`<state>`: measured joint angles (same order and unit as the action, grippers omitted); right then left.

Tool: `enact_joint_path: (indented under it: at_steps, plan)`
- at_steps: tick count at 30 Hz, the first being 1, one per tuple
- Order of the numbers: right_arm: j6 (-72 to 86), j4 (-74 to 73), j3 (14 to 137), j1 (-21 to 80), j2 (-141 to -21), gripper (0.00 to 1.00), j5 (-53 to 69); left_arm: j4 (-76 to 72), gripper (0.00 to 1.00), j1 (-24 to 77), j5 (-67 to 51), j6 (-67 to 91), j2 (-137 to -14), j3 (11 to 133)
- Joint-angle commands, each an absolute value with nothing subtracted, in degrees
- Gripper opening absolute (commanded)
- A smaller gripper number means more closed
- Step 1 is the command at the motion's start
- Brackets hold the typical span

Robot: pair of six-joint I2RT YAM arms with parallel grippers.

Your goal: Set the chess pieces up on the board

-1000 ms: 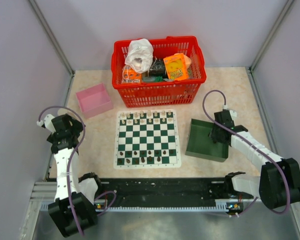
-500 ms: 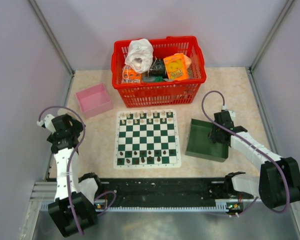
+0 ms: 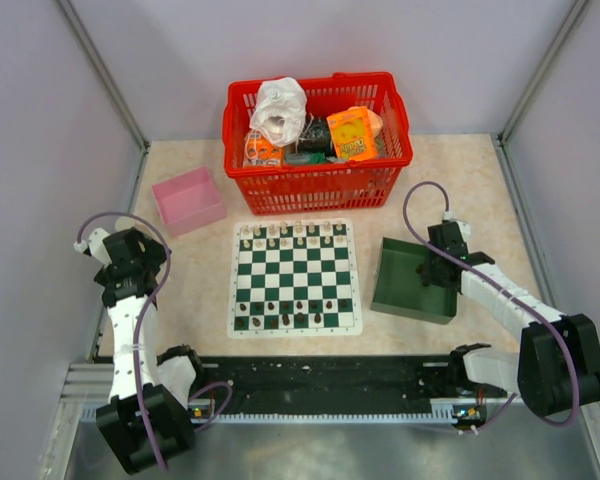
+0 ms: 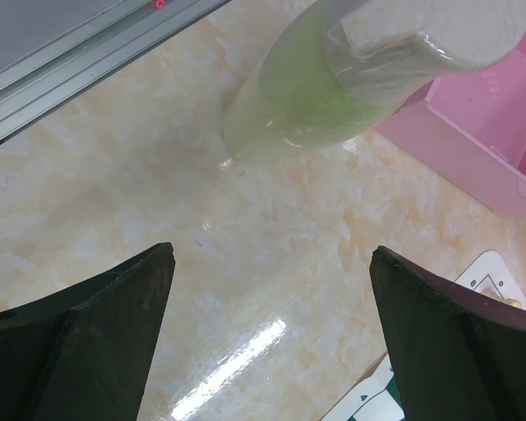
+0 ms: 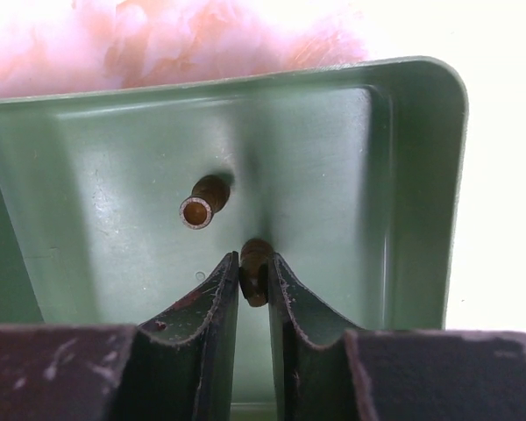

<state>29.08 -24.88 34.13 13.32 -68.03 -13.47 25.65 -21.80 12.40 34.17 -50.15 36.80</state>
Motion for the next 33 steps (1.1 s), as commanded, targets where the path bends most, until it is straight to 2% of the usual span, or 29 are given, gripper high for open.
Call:
enact_joint_path:
  at_steps: [1,4,16,25,33]
  plan:
    - [28.7,-23.9,33.7,12.8,-67.7,0.16,-12.9,23.4,0.99,-22.2,12.1,34.2,-50.2,37.0]
    - [28.4,-24.2,34.1,12.9,-67.2,0.05,-11.9,23.3,0.99,-22.2,12.2,34.2,-50.2,36.9]
    - [28.2,-32.7,41.3,19.7,-60.3,0.01,-13.3,22.5,0.99,-22.2,11.3,34.5,-50.6,36.1]
    - [34.4,-38.1,49.0,37.1,-58.4,0.0,-18.9,22.4,0.99,-22.2,11.2,34.6,-50.5,36.0]
    - [39.0,-36.7,52.6,56.8,-67.2,0.0,-24.2,22.8,0.99,-22.2,11.6,34.5,-50.2,36.1]
